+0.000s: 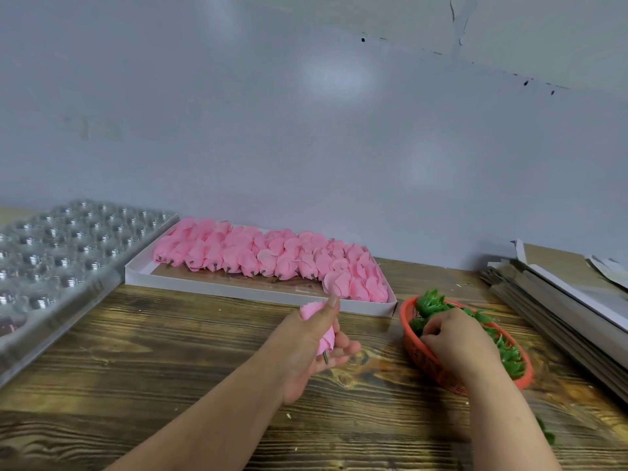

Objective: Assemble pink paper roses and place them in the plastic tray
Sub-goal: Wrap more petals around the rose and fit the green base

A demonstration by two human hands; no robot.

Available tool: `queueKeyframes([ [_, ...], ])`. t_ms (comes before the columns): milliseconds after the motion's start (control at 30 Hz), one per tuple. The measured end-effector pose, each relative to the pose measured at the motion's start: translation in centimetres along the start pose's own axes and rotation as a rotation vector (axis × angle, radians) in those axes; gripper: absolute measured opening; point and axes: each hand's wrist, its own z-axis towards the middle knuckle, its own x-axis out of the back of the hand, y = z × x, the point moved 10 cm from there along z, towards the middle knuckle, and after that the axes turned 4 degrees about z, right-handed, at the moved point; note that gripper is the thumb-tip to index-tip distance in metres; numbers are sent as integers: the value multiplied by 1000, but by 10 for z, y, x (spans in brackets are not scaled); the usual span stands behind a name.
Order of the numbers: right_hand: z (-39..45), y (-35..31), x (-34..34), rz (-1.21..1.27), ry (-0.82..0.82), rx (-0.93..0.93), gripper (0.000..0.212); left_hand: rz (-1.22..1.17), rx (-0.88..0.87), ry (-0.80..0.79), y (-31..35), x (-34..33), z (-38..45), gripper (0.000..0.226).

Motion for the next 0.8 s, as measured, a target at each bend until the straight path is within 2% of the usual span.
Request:
queueKeyframes([
  [67, 1, 1, 2, 24, 32, -4, 18, -1, 2, 1, 0, 0, 0, 41],
  [167, 2, 5, 16, 99, 163, -13, 21, -9, 1, 10, 0, 1, 0, 41],
  [267, -3, 11, 34, 318, 302, 15, 25, -11, 7, 19, 1, 1, 0, 41],
  [333, -8, 15, 39, 515, 338, 30, 26, -7, 9, 23, 1, 2, 0, 41],
  [433, -12, 24, 35, 811, 328, -17, 20, -5, 12, 25, 1, 3, -1, 42],
  [567, -10, 24, 24, 1108, 220, -61, 16, -4, 10, 23, 2, 2, -2, 40],
  [800, -10, 16, 17, 1395, 160, -17, 21, -7, 5, 30, 3, 1, -2, 40],
])
